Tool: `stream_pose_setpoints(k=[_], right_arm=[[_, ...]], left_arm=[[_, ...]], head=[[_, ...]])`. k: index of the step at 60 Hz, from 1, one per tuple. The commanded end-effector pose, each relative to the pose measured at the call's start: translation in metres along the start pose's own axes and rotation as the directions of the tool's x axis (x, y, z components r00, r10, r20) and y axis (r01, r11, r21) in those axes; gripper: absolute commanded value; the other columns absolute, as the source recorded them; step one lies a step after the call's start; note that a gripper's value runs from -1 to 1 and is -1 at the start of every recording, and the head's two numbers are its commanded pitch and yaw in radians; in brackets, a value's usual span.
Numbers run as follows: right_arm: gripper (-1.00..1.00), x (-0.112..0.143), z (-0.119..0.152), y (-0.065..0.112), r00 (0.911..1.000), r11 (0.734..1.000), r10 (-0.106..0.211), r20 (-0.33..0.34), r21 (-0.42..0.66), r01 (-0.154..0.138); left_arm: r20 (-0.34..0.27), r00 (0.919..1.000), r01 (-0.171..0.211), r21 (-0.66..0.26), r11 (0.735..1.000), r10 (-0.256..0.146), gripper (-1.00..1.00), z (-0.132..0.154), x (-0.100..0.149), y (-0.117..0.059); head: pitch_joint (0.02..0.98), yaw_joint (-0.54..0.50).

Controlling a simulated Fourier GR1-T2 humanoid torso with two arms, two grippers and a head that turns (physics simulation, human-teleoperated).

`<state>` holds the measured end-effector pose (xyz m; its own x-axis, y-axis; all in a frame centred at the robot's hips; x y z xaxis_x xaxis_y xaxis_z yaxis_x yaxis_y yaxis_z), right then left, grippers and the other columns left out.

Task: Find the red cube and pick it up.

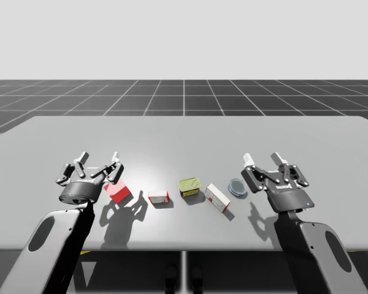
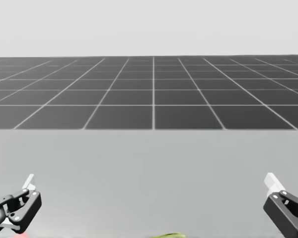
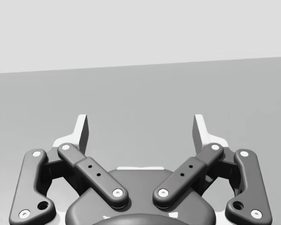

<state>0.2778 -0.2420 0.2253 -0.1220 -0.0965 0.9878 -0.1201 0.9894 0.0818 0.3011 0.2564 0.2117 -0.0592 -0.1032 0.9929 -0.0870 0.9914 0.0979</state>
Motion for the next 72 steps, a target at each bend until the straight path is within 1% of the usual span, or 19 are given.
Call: stream_pose_setpoints(k=[1, 10, 18, 19, 22, 26, 28, 34, 40, 44, 47, 51, 53, 55, 62, 65, 67, 69, 72], right_arm=[[-1.0, 0.0, -0.001, -0.001, 1.0, 1.0, 0.008, -0.004, -0.011, -0.008], [-1.0, 0.0, 0.0, -0.002, 0.9999, 1.0, 0.007, -0.009, -0.014, -0.007], [-1.0, 0.0, 0.0, -0.001, 0.9999, 1.0, 0.008, -0.013, -0.011, -0.008], [-1.0, -0.001, 0.0, -0.001, 0.9999, 1.0, 0.008, -0.015, -0.009, -0.008], [-1.0, -0.001, 0.0, -0.001, 0.9998, 1.0, 0.008, -0.017, -0.008, -0.008], [-1.0, -0.001, 0.0, -0.001, 0.9998, 1.0, 0.007, -0.02, -0.005, -0.007], [-1.0, -0.001, 0.0, 0.0, 0.9998, 1.0, 0.006, -0.02, -0.005, -0.006], [-1.0, -0.001, 0.0, 0.001, 0.9996, 1.0, 0.004, -0.027, -0.002, -0.004], [-1.0, -0.003, -0.001, 0.001, 0.9992, 1.0, 0.006, -0.039, 0.001, -0.006], [-1.0, -0.003, -0.001, 0.001, 0.9991, 1.0, 0.002, -0.043, 0.001, -0.002], [-1.0, -0.003, -0.001, 0.001, 0.999, 1.0, 0.0, -0.045, 0.0, 0.0], [-1.0, -0.003, -0.001, 0.001, 0.9989, 1.0, -0.002, -0.046, 0.0, 0.002], [-1.0, -0.004, -0.001, 0.001, 0.9988, 1.0, -0.002, -0.049, 0.0, 0.002], [-1.0, -0.004, -0.001, 0.001, 0.9987, 1.0, -0.002, -0.05, 0.0, 0.002], [-1.0, -0.004, 0.0, 0.0, 0.9986, 1.0, -0.004, -0.053, -0.008, 0.004], [-1.0, -0.004, 0.0, 0.0, 0.9986, 1.0, -0.006, -0.053, -0.011, 0.006], [-1.0, -0.004, 0.0, 0.0, 0.9986, 1.0, -0.007, -0.053, -0.012, 0.006], [-1.0, -0.004, 0.0, 0.0, 0.9985, 1.0, -0.007, -0.054, -0.013, 0.006], [-1.0, -0.004, 0.0, -0.001, 0.9985, 1.0, -0.007, -0.055, -0.014, 0.007]], left_arm=[[0.002, 1.0, 0.001, 0.004, 1.0, -0.001, -1.0, -0.001, 0.0, 0.001], [0.002, 1.0, 0.002, 0.006, 1.0, -0.002, -1.0, -0.001, 0.0, 0.002], [-0.001, 1.0, 0.002, 0.009, 1.0, -0.002, -1.0, -0.002, -0.001, 0.002], [-0.001, 1.0, 0.002, 0.009, 1.0, -0.002, -1.0, -0.002, -0.001, 0.002], [-0.002, 1.0, 0.002, 0.01, 1.0, -0.002, -1.0, -0.002, -0.001, 0.003], [-0.003, 1.0, 0.001, 0.011, 1.0, -0.001, -1.0, -0.002, -0.001, 0.003], [-0.003, 1.0, 0.0, 0.011, 1.0, 0.0, -1.0, -0.002, -0.001, 0.003], [-0.001, 1.0, -0.006, 0.01, 1.0, 0.006, -1.0, -0.002, -0.001, 0.003], [-0.008, 0.9999, -0.012, 0.006, 1.0, 0.012, -1.0, -0.003, -0.001, 0.003], [-0.01, 0.9997, -0.02, 0.003, 1.0, 0.02, -1.0, -0.003, -0.001, 0.003], [-0.014, 0.9993, -0.035, 0.0, 0.999, 0.035, -1.0, -0.003, 0.0, 0.004], [-0.013, 0.9992, -0.038, -0.001, 0.999, 0.038, -1.0, -0.003, 0.001, 0.004], [-0.022, 0.998, -0.059, -0.008, 0.998, 0.059, -1.0, -0.003, 0.002, 0.006], [-0.025, 0.9976, -0.065, -0.011, 0.998, 0.065, -1.0, -0.003, 0.003, 0.006], [-0.046, 0.9953, -0.087, -0.052, 0.995, 0.085, -1.0, 0.002, 0.014, 0.009], [-0.058, 0.9936, -0.102, -0.094, 0.99, 0.097, -1.0, 0.01, 0.023, 0.011], [-0.068, 0.9935, -0.098, -0.124, 0.987, 0.091, -1.0, 0.013, 0.026, 0.011], [-0.074, 0.9955, -0.071, -0.157, 0.985, 0.06, -1.0, 0.021, 0.03, 0.013], [-0.078, 0.996, -0.058, -0.187, 0.981, 0.044, -1.0, 0.028, 0.034, 0.016]], head=[[0.501, 0.03], [0.589, 0.07], [0.659, 0.14], [0.676, 0.17], [0.692, 0.19], [0.724, 0.25], [0.729, 0.26], [0.767, 0.35], [0.786, 0.39], [0.801, 0.42], [0.814, 0.43], [0.822, 0.45], [0.823, 0.45], [0.825, 0.45], [0.822, 0.45], [0.819, 0.45], [0.819, 0.45], [0.818, 0.45], [0.819, 0.45]])
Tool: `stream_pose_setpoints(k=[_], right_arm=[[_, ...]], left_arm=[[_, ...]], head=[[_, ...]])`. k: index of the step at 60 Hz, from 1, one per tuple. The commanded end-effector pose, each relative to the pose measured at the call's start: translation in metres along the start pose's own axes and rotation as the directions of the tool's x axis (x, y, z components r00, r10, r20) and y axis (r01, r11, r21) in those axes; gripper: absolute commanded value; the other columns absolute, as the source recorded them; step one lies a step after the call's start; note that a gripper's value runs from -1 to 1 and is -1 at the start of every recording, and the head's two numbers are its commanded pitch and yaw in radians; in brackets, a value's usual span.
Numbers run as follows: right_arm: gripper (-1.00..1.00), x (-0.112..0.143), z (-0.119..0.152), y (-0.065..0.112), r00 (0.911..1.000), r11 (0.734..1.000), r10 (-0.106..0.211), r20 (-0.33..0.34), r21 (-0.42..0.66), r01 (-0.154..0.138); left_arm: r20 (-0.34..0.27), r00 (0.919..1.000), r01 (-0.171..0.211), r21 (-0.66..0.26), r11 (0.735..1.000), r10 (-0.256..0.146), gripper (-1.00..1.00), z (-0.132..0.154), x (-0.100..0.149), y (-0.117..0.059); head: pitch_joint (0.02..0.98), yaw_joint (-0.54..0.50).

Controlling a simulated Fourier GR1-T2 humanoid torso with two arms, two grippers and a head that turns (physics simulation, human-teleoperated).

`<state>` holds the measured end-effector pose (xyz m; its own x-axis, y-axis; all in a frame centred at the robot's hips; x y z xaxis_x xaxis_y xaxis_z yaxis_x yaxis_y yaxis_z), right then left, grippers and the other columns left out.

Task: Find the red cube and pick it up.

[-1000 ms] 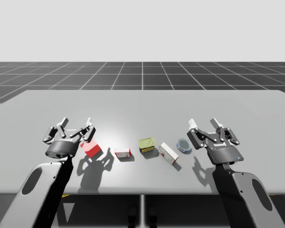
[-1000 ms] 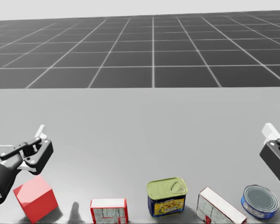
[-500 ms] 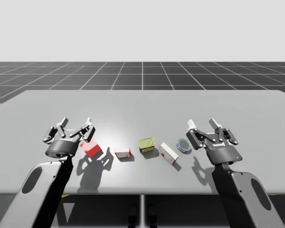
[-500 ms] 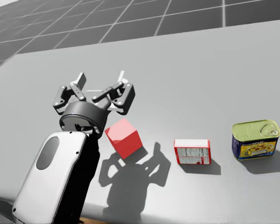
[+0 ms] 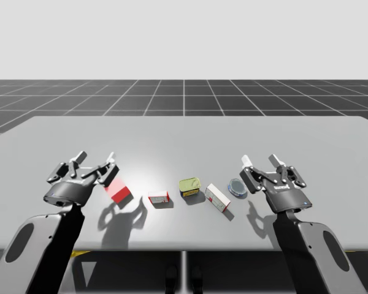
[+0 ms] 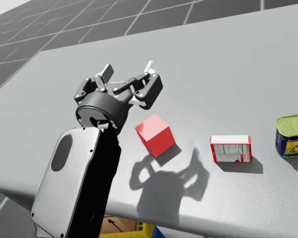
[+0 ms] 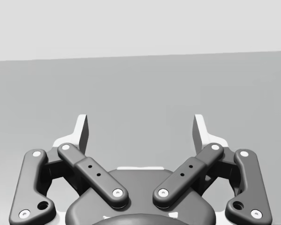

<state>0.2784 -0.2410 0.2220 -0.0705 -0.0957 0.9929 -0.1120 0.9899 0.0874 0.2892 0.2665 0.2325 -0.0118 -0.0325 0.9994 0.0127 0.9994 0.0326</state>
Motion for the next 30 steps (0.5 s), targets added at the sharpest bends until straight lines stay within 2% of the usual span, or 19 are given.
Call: stream_pose_setpoints(k=[1, 4, 8, 11, 17, 20, 21, 24, 27, 30], right_arm=[[-1.0, 0.0, 0.0, -0.001, 1.0, 1.0, -0.002, -0.003, -0.006, 0.002], [-1.0, 0.0, 0.0, -0.002, 1.0, 1.0, -0.002, -0.004, -0.005, 0.002], [-1.0, -0.001, -0.001, -0.002, 1.0, 1.0, -0.001, -0.004, -0.006, 0.001], [-1.0, -0.001, -0.001, -0.002, 1.0, 1.0, -0.002, -0.004, -0.007, 0.002], [-1.0, -0.001, -0.001, -0.003, 1.0, 1.0, -0.003, -0.004, -0.009, 0.003], [-1.0, -0.001, -0.001, -0.003, 1.0, 1.0, -0.002, -0.004, -0.01, 0.002], [-1.0, -0.001, -0.001, -0.003, 1.0, 1.0, -0.002, -0.004, -0.01, 0.002], [-1.0, -0.001, -0.002, -0.004, 1.0, 1.0, -0.002, -0.005, -0.01, 0.002], [-1.0, -0.001, -0.002, -0.004, 1.0, 1.0, -0.002, -0.007, -0.011, 0.002], [-1.0, -0.001, -0.002, -0.005, 1.0, 1.0, -0.004, -0.007, -0.013, 0.004]], left_arm=[[-0.029, 0.9993, 0.022, -0.1, 0.995, -0.025, -1.0, 0.021, 0.013, 0.001], [-0.039, 0.9984, 0.034, -0.145, 0.989, -0.04, -1.0, 0.032, 0.014, 0.005], [-0.057, 0.9979, 0.018, -0.199, 0.98, -0.03, -1.0, 0.042, 0.014, 0.011], [-0.075, 0.9963, 0.023, -0.237, 0.971, -0.042, -1.0, 0.05, 0.012, 0.018], [-0.099, 0.9895, 0.072, -0.295, 0.953, -0.105, -1.0, 0.065, 0.004, 0.033], [-0.09, 0.9842, 0.12, -0.295, 0.948, -0.153, -1.0, 0.07, -0.001, 0.039], [-0.089, 0.9832, 0.126, -0.3, 0.946, -0.159, -1.0, 0.071, -0.002, 0.04], [-0.131, 0.9785, 0.104, -0.354, 0.929, -0.159, -1.0, 0.079, -0.006, 0.046], [-0.136, 0.9754, 0.113, -0.365, 0.924, -0.173, -1.0, 0.082, -0.01, 0.049], [-0.165, 0.9689, 0.108, -0.387, 0.916, -0.184, -1.0, 0.087, -0.016, 0.054]], head=[[0.819, 0.45], [0.819, 0.45], [0.818, 0.44], [0.816, 0.44], [0.811, 0.44], [0.811, 0.45], [0.811, 0.45], [0.811, 0.45], [0.811, 0.45], [0.811, 0.45]])
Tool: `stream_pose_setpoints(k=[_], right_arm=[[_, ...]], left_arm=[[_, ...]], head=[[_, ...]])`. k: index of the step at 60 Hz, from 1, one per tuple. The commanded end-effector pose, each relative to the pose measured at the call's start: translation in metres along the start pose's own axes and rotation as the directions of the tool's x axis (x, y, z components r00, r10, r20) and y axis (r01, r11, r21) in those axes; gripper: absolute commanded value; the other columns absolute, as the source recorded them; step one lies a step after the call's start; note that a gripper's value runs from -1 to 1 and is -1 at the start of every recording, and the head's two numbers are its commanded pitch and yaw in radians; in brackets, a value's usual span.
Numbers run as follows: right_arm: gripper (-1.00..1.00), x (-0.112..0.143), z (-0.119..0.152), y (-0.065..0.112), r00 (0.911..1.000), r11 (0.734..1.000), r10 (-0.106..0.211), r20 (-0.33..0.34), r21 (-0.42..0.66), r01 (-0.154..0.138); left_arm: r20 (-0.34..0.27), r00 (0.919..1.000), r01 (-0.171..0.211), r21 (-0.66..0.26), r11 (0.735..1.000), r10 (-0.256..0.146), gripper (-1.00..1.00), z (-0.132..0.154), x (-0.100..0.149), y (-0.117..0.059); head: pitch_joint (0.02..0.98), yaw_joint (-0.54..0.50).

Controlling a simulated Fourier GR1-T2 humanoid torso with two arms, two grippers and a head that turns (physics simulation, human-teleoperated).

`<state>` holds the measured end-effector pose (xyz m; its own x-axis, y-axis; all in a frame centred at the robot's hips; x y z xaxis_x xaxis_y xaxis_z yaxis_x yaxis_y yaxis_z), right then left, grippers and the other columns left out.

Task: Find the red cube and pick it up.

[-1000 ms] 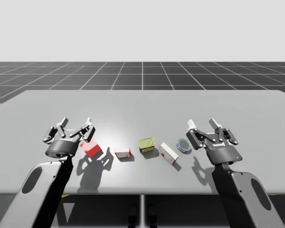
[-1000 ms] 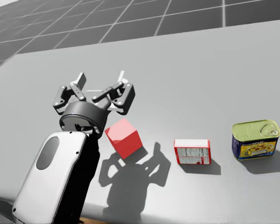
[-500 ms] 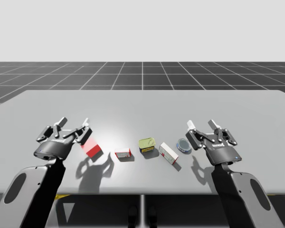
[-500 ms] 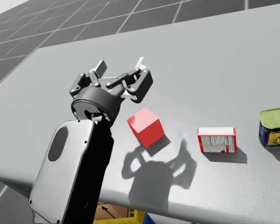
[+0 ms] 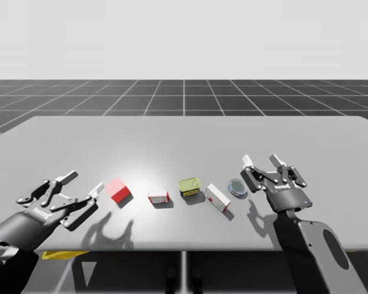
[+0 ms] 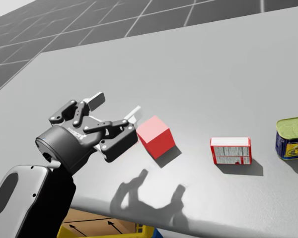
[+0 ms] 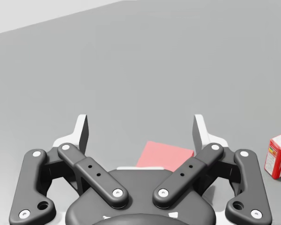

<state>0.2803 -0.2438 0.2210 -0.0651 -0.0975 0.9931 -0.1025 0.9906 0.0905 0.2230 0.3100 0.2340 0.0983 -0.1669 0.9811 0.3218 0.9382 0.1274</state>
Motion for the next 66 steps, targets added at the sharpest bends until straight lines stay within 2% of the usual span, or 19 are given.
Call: stream_pose_setpoints(k=[1, 9, 15, 17, 24, 30, 32, 39, 48, 57, 66], right_arm=[[-1.0, 0.0, 0.0, -0.002, 1.0, 1.0, -0.003, -0.002, -0.004, 0.003], [-1.0, 0.0, -0.001, -0.002, 1.0, 1.0, -0.003, -0.001, -0.006, 0.003], [-1.0, 0.0, -0.001, -0.003, 1.0, 1.0, -0.003, -0.001, -0.006, 0.003], [-1.0, 0.0, -0.001, -0.003, 1.0, 1.0, -0.004, 0.0, -0.009, 0.004], [-1.0, 0.001, -0.001, -0.005, 1.0, 1.0, -0.007, 0.0, -0.012, 0.007], [-1.0, 0.0, -0.002, -0.005, 1.0, 1.0, -0.006, -0.001, -0.012, 0.006], [-1.0, 0.0, -0.002, -0.005, 1.0, 1.0, -0.006, -0.001, -0.012, 0.006], [-1.0, 0.0, -0.002, -0.005, 1.0, 1.0, -0.006, -0.002, -0.012, 0.006], [-1.0, 0.001, -0.002, -0.007, 1.0, 1.0, -0.007, -0.001, -0.015, 0.007], [-1.0, 0.001, -0.002, -0.007, 1.0, 1.0, -0.008, 0.0, -0.016, 0.008], [-1.0, 0.001, -0.002, -0.008, 0.9999, 1.0, -0.01, -0.002, -0.018, 0.01]], left_arm=[[-0.073, 0.9968, 0.028, -0.08, 0.996, -0.034, -1.0, 0.021, -0.022, 0.004], [-0.121, 0.9925, 0.004, -0.122, 0.993, -0.019, -1.0, 0.026, -0.043, 0.011], [-0.132, 0.9907, 0.013, -0.154, 0.988, -0.034, -1.0, 0.023, -0.062, 0.015], [-0.142, 0.9896, -0.003, -0.158, 0.987, -0.019, -1.0, 0.019, -0.07, 0.018], [-0.153, 0.9883, -0.024, -0.18, 0.983, -0.004, -1.0, 0.01, -0.081, 0.02], [-0.162, 0.9868, -0.022, -0.196, 0.98, -0.01, -1.0, 0.0, -0.085, 0.022], [-0.165, 0.9864, -0.036, -0.206, 0.978, 0.002, -1.0, -0.004, -0.085, 0.022], [-0.169, 0.9856, -0.045, -0.209, 0.977, 0.009, -1.0, -0.016, -0.085, 0.023], [-0.185, 0.9826, -0.027, -0.226, 0.974, -0.015, -1.0, -0.026, -0.085, 0.024], [-0.198, 0.9803, -0.047, -0.235, 0.971, 0.0, -1.0, -0.037, -0.083, 0.024], [-0.206, 0.9785, -0.048, -0.246, 0.968, -0.004, -1.0, -0.049, -0.083, 0.02]], head=[[0.811, 0.45], [0.811, 0.45], [0.812, 0.46], [0.812, 0.46], [0.812, 0.46], [0.813, 0.46], [0.814, 0.46], [0.815, 0.46], [0.818, 0.45], [0.82, 0.45], [0.821, 0.44]])
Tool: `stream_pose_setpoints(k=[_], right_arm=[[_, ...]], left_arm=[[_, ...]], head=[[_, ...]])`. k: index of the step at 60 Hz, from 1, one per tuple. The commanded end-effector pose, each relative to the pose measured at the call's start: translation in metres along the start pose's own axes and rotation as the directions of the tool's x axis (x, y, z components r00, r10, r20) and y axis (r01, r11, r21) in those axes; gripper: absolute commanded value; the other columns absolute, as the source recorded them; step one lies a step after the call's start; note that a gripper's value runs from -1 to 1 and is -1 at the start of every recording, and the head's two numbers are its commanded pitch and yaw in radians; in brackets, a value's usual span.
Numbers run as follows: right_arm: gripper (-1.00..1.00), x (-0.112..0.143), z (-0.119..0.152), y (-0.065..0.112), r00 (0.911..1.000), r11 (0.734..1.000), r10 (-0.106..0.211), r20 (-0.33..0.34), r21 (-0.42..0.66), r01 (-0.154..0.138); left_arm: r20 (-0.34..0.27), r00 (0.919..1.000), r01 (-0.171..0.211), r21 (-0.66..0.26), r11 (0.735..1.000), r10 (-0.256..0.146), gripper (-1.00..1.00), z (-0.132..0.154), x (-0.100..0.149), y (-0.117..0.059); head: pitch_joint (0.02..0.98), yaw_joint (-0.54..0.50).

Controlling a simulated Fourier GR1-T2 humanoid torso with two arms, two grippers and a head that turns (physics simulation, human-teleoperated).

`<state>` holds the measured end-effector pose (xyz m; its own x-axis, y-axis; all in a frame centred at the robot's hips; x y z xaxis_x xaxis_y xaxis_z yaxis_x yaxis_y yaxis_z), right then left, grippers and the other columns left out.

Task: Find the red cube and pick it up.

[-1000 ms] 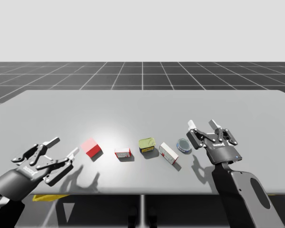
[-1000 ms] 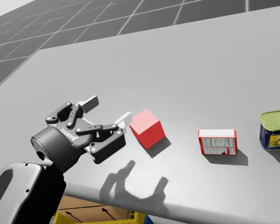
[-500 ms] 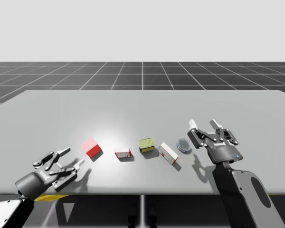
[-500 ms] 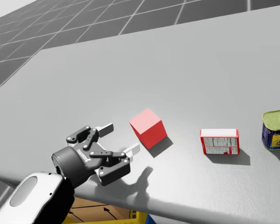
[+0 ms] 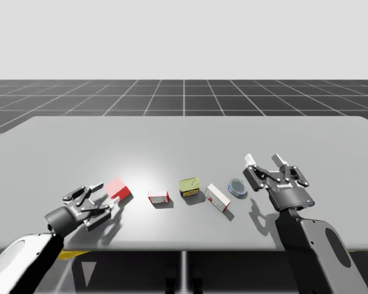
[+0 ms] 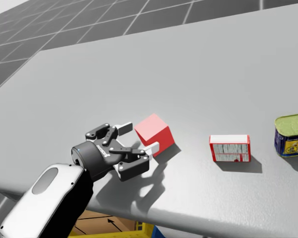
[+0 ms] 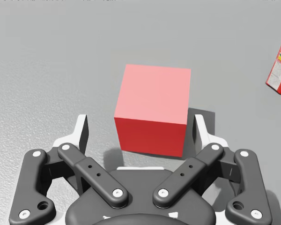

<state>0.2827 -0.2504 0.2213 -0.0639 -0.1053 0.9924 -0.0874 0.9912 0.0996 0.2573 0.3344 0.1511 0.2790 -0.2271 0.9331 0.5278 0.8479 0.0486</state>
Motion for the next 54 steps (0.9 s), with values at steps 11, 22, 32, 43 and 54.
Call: stream_pose_setpoints(k=[11, 22, 32, 43, 54], right_arm=[[-1.0, 0.001, 0.0, -0.002, 1.0, 1.0, -0.005, 0.002, -0.003, 0.005], [-1.0, 0.001, 0.0, -0.003, 1.0, 1.0, -0.006, 0.0, -0.004, 0.006], [-1.0, 0.001, 0.0, -0.005, 1.0, 1.0, -0.003, 0.001, -0.006, 0.003], [-1.0, 0.001, -0.001, -0.006, 1.0, 1.0, 0.001, 0.004, -0.006, -0.001], [-1.0, 0.001, -0.001, -0.007, 0.9999, 1.0, 0.009, 0.005, -0.008, -0.009]], left_arm=[[-0.008, 0.9999, -0.006, -0.01, 1.0, 0.006, -1.0, -0.027, 0.003, -0.003], [-0.038, 0.999, -0.022, -0.011, 1.0, 0.021, -0.91, -0.032, -0.004, -0.001], [-0.051, 0.9987, -0.006, -0.026, 1.0, 0.005, 1.0, -0.027, -0.015, -0.003], [-0.055, 0.9984, 0.009, -0.048, 0.999, -0.011, 1.0, -0.021, -0.02, -0.007], [-0.062, 0.9973, 0.034, -0.076, 0.997, -0.038, 1.0, -0.022, -0.021, -0.013]], head=[[0.822, 0.43], [0.815, 0.43], [0.789, 0.43], [0.687, 0.43], [0.538, 0.45]])
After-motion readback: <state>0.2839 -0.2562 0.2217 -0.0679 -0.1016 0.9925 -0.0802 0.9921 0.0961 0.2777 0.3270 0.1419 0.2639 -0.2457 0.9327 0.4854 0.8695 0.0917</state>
